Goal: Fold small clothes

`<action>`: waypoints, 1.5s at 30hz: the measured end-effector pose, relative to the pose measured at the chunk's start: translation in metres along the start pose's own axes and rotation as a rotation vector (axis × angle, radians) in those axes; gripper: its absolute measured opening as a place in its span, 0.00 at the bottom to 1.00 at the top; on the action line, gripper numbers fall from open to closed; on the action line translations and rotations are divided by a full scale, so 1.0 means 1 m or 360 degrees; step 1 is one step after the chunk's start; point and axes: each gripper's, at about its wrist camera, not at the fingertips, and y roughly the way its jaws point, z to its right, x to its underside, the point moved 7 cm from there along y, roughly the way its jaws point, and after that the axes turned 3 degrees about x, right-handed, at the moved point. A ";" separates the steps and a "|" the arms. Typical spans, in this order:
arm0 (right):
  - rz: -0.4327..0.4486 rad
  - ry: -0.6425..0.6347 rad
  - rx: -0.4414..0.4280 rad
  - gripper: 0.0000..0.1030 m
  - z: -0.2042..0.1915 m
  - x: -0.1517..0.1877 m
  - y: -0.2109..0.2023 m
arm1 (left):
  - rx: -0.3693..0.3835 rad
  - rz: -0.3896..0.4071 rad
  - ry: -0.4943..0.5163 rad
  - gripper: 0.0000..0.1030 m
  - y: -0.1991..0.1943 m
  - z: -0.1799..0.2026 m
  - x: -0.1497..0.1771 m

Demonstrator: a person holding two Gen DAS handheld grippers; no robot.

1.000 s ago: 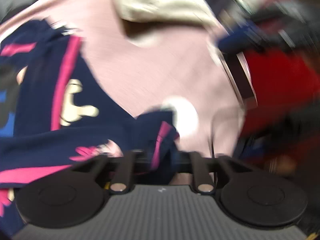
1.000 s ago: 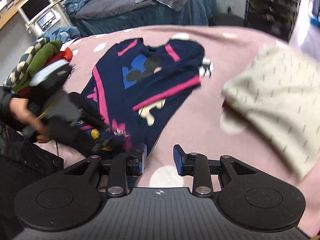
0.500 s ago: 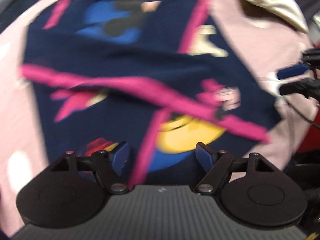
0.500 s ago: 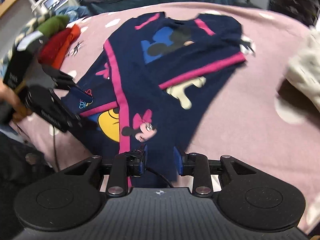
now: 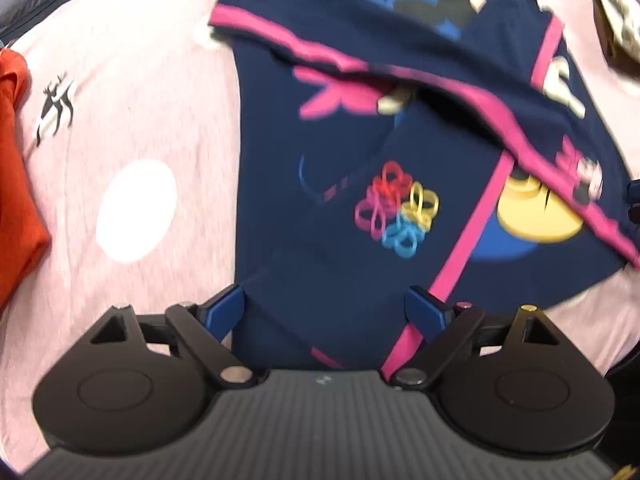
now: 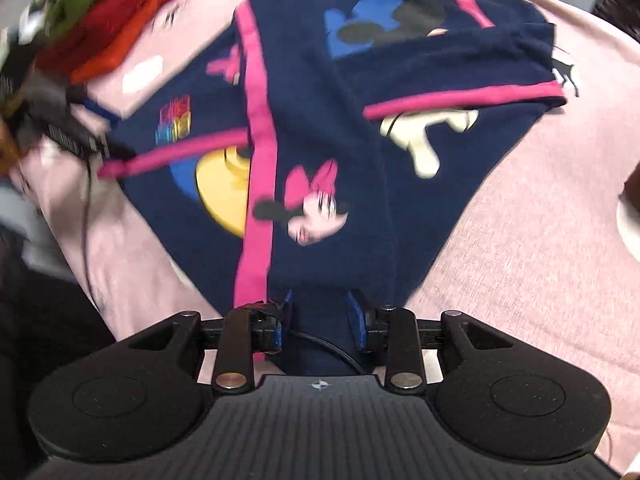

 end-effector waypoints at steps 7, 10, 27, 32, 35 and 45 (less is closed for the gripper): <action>0.0317 0.0267 0.0107 0.68 0.074 -0.063 -0.053 | -0.0126 0.0385 0.0048 1.00 -0.040 -0.033 -0.115; 0.0404 0.0326 0.0173 0.74 0.120 -0.096 -0.073 | -0.0142 0.0459 0.0130 1.00 -0.042 -0.043 -0.174; 0.0273 0.0159 0.0094 0.88 0.217 -0.243 0.003 | -0.0126 0.0473 0.0494 0.99 0.055 -0.042 -0.365; 0.0218 0.0063 0.0068 0.88 0.217 -0.263 0.033 | -0.0106 0.0408 0.0597 0.98 0.086 -0.041 -0.376; 0.0210 0.0016 0.0060 0.88 0.219 -0.274 0.047 | -0.0126 0.0401 0.0658 0.98 0.100 -0.042 -0.382; 0.0145 -0.0004 0.0002 0.73 0.213 -0.289 0.087 | 0.0009 0.0286 0.0707 0.50 0.130 -0.037 -0.384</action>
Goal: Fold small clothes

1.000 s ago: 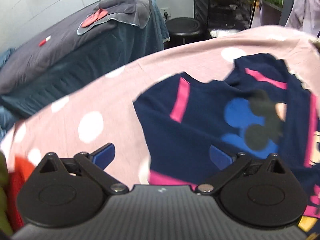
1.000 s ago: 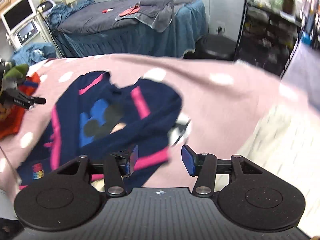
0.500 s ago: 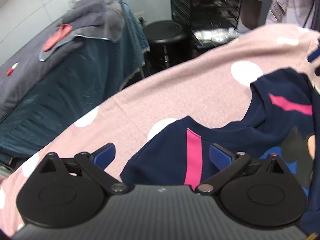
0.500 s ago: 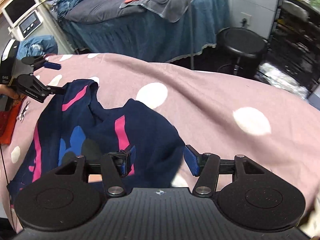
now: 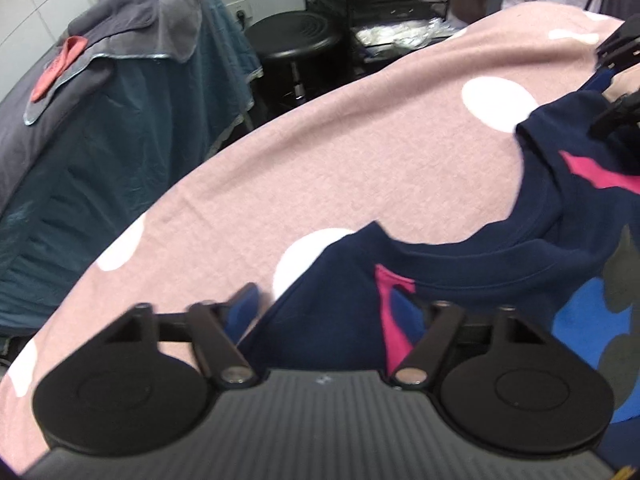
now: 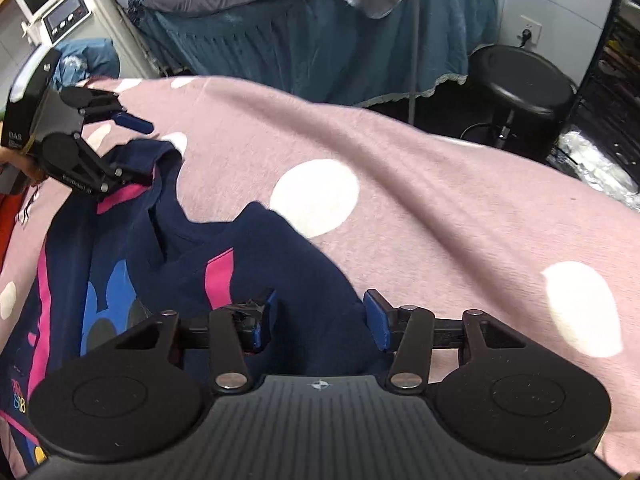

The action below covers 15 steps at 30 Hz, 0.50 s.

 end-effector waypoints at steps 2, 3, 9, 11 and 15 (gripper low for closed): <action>0.0000 -0.0013 0.0020 0.39 -0.002 -0.001 0.002 | 0.0035 -0.0001 0.0034 0.29 -0.003 0.005 -0.001; 0.0005 -0.0014 0.0031 0.16 -0.002 -0.001 0.001 | 0.0029 -0.0007 0.0059 0.19 -0.004 0.008 -0.001; 0.0124 0.0027 -0.0014 0.12 -0.011 -0.003 -0.029 | -0.0035 -0.0006 0.0094 0.03 -0.026 0.016 0.000; 0.0165 0.0036 -0.0052 0.12 -0.019 -0.001 -0.048 | -0.0029 0.0027 0.0108 0.03 -0.044 0.021 0.002; 0.0260 0.0016 -0.0175 0.12 -0.049 0.008 -0.088 | -0.0018 0.0146 0.0134 0.03 -0.104 0.045 0.021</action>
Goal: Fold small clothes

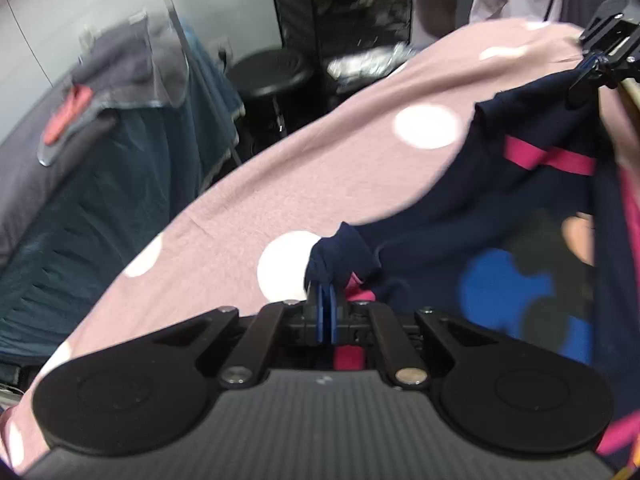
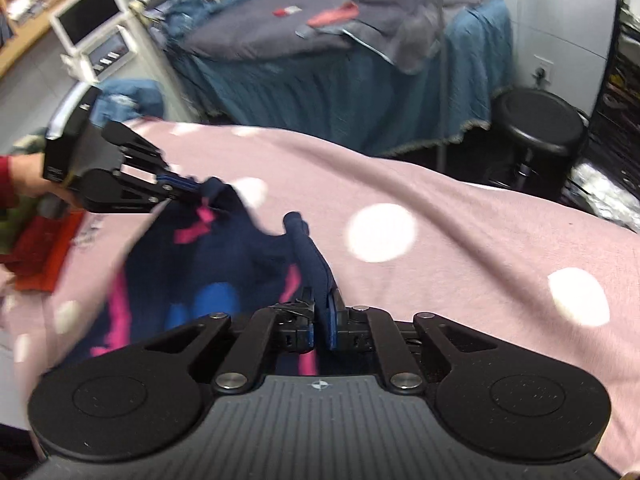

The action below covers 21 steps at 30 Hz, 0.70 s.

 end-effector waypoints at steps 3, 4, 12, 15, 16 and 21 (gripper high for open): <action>0.0055 -0.0064 -0.0108 0.12 -0.038 0.015 -0.035 | 0.0027 0.0071 0.0007 0.03 -0.061 0.041 0.033; 0.0062 -0.0093 -0.0151 0.12 -0.053 0.024 -0.047 | 0.0046 0.0081 0.0011 0.03 -0.081 0.058 0.049; -0.0172 -0.0268 -0.0336 0.12 -0.148 0.147 -0.095 | 0.0231 -0.0116 -0.0168 0.03 -0.163 0.203 0.202; -0.0315 -0.0285 -0.0319 0.12 -0.166 0.198 -0.089 | 0.0307 -0.0184 -0.0255 0.03 -0.161 0.241 0.238; -0.0349 -0.0277 -0.0306 0.12 -0.170 0.212 -0.085 | 0.0304 -0.0212 -0.0273 0.03 -0.157 0.251 0.248; -0.0431 -0.0147 -0.0253 0.33 -0.177 0.253 -0.061 | 0.0279 -0.0371 -0.0379 0.09 -0.138 0.266 0.292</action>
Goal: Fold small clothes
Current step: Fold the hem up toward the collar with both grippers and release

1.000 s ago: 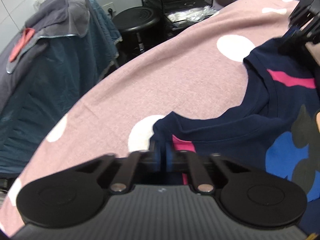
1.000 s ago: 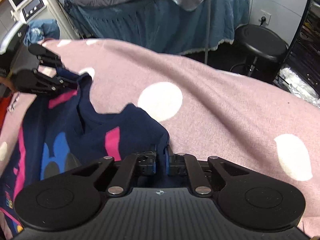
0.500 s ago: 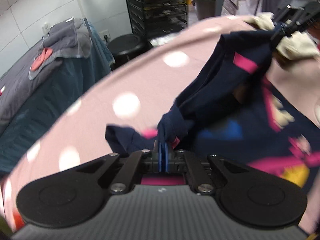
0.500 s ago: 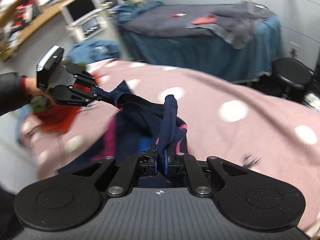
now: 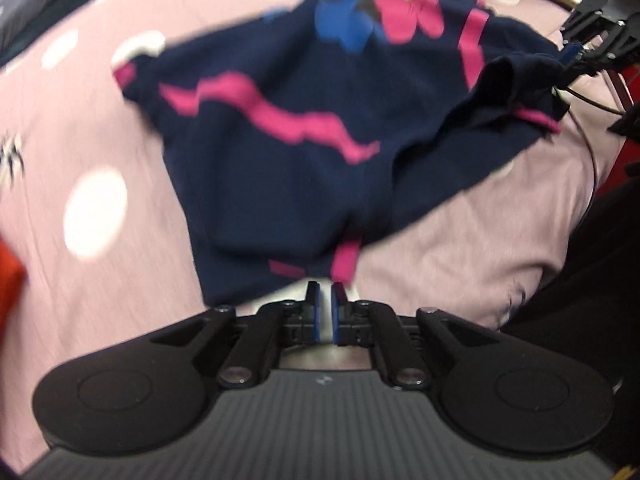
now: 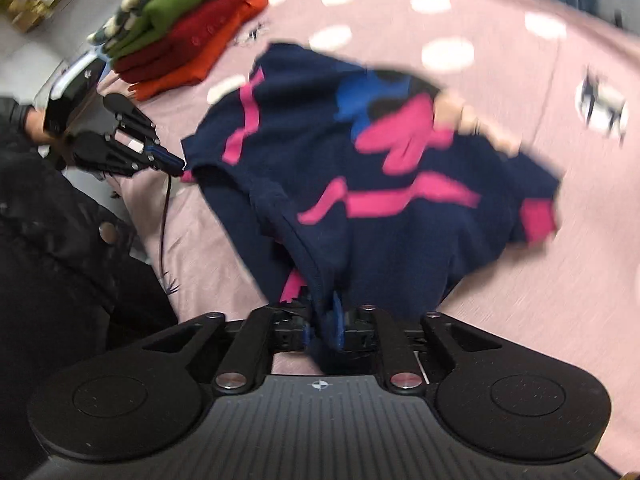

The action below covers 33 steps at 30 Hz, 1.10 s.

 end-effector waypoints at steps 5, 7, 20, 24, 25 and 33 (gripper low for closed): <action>0.0014 -0.0014 0.0053 0.50 -0.011 0.008 -0.006 | -0.0005 0.0067 0.0079 0.26 -0.022 0.011 0.000; -0.0017 -0.0017 0.0031 0.52 -0.010 0.009 -0.011 | 0.0005 0.0178 0.0056 0.40 -0.036 0.016 -0.018; 0.0012 -0.0049 0.0333 0.54 0.006 0.032 -0.173 | 0.0231 0.0527 0.0238 0.48 0.001 0.112 -0.163; 0.0175 0.0038 0.0670 0.60 0.030 0.036 -0.207 | 0.0357 0.0403 0.0451 0.47 0.034 0.164 -0.181; 0.0234 0.0103 0.0681 0.60 0.035 0.036 -0.206 | 0.0378 0.0337 0.0505 0.46 0.042 0.174 -0.176; 0.0422 0.0406 0.0528 0.60 0.045 0.032 -0.149 | 0.0512 0.0064 0.0433 0.48 0.070 0.183 -0.123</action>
